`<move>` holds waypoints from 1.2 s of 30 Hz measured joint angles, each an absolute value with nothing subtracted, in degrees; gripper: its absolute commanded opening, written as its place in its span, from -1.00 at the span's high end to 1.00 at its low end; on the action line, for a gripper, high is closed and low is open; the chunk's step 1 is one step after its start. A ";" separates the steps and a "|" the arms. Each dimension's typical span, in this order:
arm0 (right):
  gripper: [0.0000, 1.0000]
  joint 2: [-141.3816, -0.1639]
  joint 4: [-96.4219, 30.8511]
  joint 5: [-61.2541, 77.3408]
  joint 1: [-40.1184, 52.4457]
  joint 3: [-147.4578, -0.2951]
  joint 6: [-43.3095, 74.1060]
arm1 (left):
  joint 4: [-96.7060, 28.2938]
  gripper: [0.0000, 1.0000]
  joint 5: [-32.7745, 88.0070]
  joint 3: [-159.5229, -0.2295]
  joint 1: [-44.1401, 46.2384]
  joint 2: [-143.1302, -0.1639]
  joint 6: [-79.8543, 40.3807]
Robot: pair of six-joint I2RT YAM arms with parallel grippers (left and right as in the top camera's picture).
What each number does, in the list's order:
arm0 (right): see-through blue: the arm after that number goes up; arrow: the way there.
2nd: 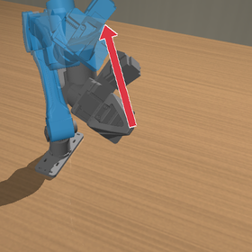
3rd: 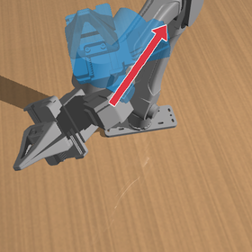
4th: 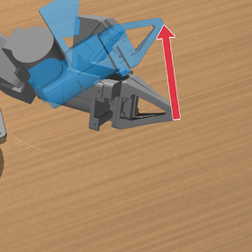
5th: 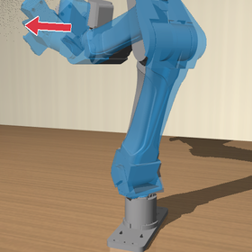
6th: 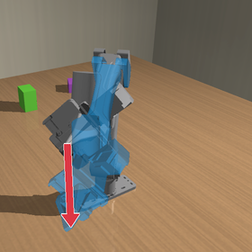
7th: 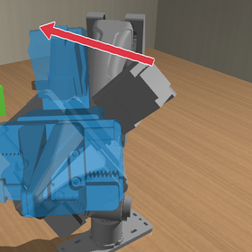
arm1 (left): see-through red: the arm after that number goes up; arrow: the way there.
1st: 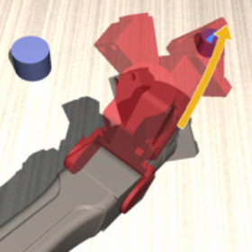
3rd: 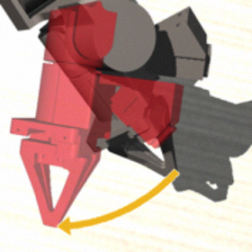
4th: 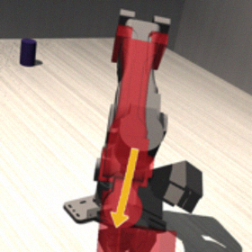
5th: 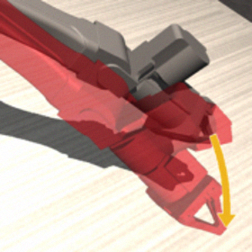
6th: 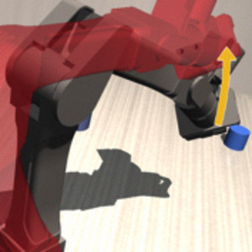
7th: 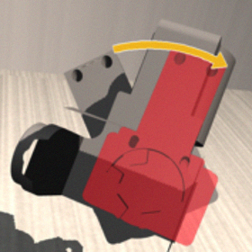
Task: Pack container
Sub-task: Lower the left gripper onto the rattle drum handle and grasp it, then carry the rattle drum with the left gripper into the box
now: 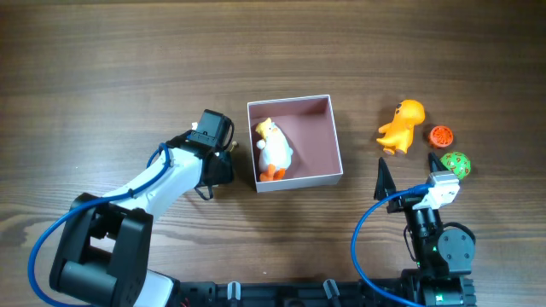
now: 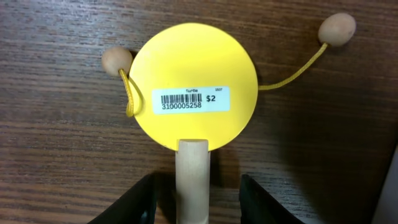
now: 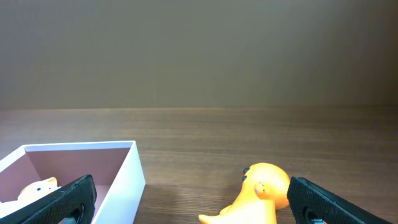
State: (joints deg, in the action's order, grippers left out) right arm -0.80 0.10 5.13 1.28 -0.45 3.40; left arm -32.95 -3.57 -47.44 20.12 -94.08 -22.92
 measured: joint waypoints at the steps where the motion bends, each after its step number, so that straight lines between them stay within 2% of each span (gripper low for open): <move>1: -1.00 -0.80 0.10 5.13 1.28 -0.45 3.40 | -32.95 0.13 -3.57 -47.44 20.12 -94.08 -22.92; 6: -1.00 -0.80 0.10 5.13 1.28 -0.45 3.40 | -32.47 0.16 -3.68 -47.53 20.12 -94.72 -22.94; 8: -0.99 -0.80 0.10 5.15 1.28 -0.45 3.40 | -32.45 0.42 -3.79 -47.53 20.12 -94.76 -23.00; 13: -1.00 -0.80 0.12 5.15 1.28 -0.45 3.40 | -32.25 0.54 -4.80 -47.53 20.12 -94.94 -23.07; 18: -0.99 -0.80 0.12 5.13 1.28 -0.45 3.40 | -32.27 0.91 -5.08 -47.53 20.12 -94.94 -23.03; 27: -1.00 -0.80 0.10 5.13 1.28 -0.45 3.40 | -36.91 0.92 -4.64 -49.60 20.12 -95.00 -23.05; 36: -0.99 -0.80 0.10 5.15 1.28 -0.45 3.40 | -47.94 0.92 -4.60 -63.09 20.12 -87.79 -23.05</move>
State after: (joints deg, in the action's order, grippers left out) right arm -0.80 0.10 5.15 1.28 -0.45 3.40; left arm -47.94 -4.60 -63.09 20.12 -87.79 -23.05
